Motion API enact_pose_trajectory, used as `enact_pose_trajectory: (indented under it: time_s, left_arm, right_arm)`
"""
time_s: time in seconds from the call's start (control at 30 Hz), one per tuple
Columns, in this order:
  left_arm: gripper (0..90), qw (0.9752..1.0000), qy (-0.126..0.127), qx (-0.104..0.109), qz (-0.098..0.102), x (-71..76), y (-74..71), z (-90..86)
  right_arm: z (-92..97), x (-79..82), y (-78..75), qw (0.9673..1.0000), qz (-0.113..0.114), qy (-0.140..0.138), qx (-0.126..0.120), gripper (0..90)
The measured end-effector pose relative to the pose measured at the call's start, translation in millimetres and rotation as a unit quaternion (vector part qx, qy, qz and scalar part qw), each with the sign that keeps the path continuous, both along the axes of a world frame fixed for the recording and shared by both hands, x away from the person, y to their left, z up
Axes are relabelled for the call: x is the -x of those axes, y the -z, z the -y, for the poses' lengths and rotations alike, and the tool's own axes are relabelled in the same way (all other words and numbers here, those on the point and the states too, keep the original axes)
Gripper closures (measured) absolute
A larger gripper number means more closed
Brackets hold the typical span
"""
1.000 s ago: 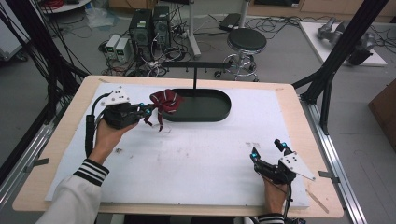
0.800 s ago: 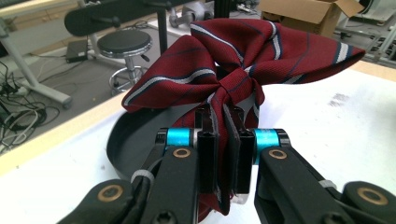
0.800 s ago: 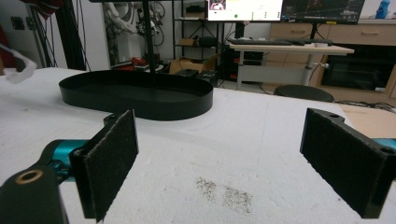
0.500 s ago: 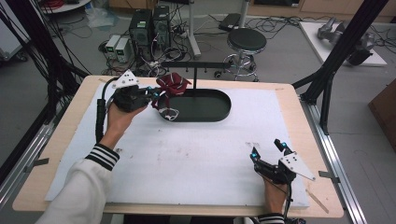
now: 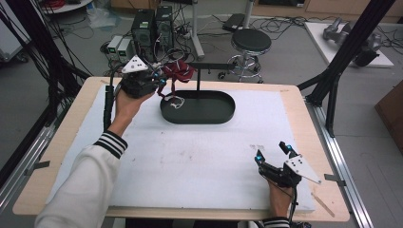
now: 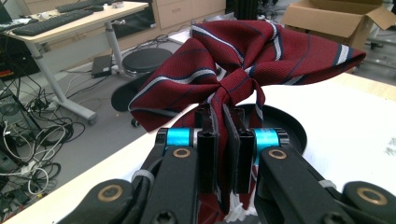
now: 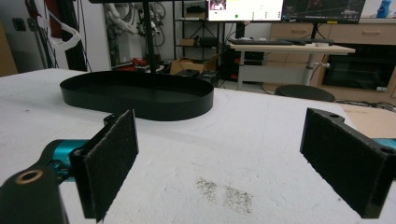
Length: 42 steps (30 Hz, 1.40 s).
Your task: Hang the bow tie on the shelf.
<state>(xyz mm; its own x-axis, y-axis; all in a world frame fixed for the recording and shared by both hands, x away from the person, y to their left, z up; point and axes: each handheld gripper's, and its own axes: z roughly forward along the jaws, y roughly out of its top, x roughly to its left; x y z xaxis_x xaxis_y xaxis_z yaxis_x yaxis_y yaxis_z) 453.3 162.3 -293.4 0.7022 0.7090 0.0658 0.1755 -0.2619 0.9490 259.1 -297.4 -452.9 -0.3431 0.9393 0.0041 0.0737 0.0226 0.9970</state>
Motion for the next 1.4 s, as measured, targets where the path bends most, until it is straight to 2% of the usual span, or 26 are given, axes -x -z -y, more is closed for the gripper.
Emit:
enact_pose_trajectory:
  time_s: [0.1,0.37,0.9,1.17,1.3,1.4]
  left_arm:
    - [84.1,1.0,-0.001,-0.004,0.0,-8.3,-2.1,1.5]
    - [84.1,0.9999,-0.008,0.004,0.014,-18.4,-8.0,2.4]
    - [84.0,0.9983,-0.047,0.01,0.034,-40.2,-15.6,11.8]
    - [84.0,0.9973,-0.064,0.0,0.036,-53.0,-13.6,15.6]
    - [84.0,0.9969,-0.074,-0.004,0.027,-58.4,-8.4,12.6]
    - [83.9,0.9958,-0.089,0.001,0.02,-62.3,-5.0,10.0]
  right_arm:
    - [0.2,-0.1,0.0,1.0,0.001,0.0,0.0,10.4]
    - [0.4,-0.3,0.1,1.0,0.002,0.0,0.0,10.4]
    - [0.1,0.0,0.1,1.0,0.0,-0.001,-0.001,10.4]
    - [0.5,-0.1,0.1,1.0,0.001,-0.002,-0.001,10.4]
    - [0.7,-0.2,0.2,1.0,0.003,-0.002,-0.001,10.4]
    - [0.5,-0.1,0.2,1.0,0.002,-0.003,-0.002,10.4]
